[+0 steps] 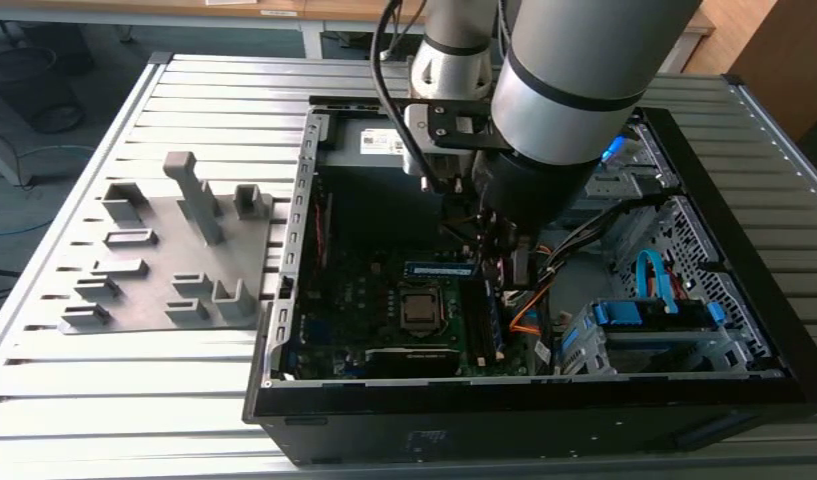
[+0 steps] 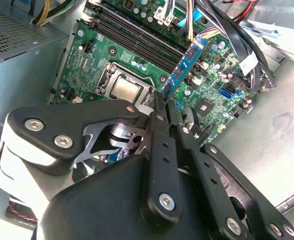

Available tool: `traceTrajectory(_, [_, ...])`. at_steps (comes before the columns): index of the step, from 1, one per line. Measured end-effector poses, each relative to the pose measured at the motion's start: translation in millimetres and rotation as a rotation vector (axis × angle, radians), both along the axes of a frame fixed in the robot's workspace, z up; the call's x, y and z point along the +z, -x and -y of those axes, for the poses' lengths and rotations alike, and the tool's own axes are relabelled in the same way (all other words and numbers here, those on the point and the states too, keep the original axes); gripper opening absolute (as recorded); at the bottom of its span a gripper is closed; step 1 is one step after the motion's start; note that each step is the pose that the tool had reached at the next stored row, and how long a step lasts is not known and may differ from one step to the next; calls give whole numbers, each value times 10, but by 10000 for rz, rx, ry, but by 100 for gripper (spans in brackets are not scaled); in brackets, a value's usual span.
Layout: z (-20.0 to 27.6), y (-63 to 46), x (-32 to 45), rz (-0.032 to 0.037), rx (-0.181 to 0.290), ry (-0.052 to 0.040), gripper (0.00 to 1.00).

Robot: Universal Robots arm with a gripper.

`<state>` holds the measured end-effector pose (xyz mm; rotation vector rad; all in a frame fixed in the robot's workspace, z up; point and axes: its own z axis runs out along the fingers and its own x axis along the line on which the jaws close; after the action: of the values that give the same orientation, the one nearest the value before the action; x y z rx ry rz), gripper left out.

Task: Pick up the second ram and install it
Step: 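Insert the second ram into the second slot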

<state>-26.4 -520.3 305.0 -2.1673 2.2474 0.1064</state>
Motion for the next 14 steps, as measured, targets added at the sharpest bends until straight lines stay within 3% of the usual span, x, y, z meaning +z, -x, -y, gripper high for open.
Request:
traceTrajectory(6, [0,-1,-1,0,-274,0,14])
traceTrajectory(14, [0,0,-3,0,-1441,1,14])
